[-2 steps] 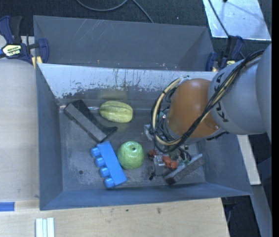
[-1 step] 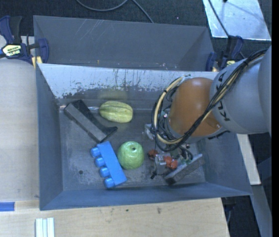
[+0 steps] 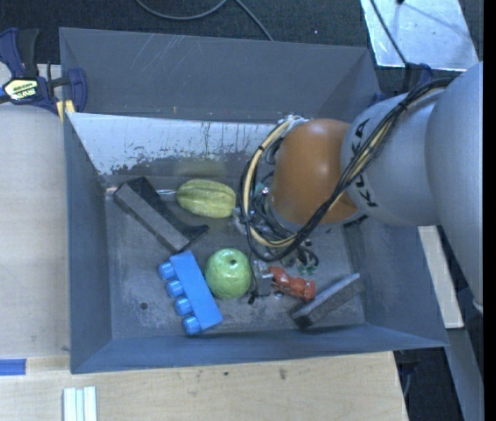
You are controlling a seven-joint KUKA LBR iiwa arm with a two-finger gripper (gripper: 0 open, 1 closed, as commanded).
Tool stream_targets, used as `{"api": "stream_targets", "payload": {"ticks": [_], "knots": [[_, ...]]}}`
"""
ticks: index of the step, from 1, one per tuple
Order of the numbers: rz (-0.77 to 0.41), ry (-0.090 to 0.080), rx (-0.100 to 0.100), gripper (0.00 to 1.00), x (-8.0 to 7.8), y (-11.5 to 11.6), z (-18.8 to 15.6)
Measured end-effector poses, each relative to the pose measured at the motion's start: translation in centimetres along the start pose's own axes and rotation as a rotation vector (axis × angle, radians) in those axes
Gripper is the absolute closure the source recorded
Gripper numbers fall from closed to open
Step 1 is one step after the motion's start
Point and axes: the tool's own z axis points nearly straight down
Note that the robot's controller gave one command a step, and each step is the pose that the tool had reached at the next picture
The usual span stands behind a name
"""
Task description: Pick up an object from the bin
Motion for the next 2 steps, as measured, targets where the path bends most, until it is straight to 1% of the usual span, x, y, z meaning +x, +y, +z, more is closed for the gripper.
{"api": "stream_targets", "payload": {"ticks": [1,2], "knots": [[-0.005,-0.005,-0.002,1.00,-1.23,4.45,-0.10],[-0.005,-0.005,-0.002,1.00,-1.23,4.45,-0.11]]}}
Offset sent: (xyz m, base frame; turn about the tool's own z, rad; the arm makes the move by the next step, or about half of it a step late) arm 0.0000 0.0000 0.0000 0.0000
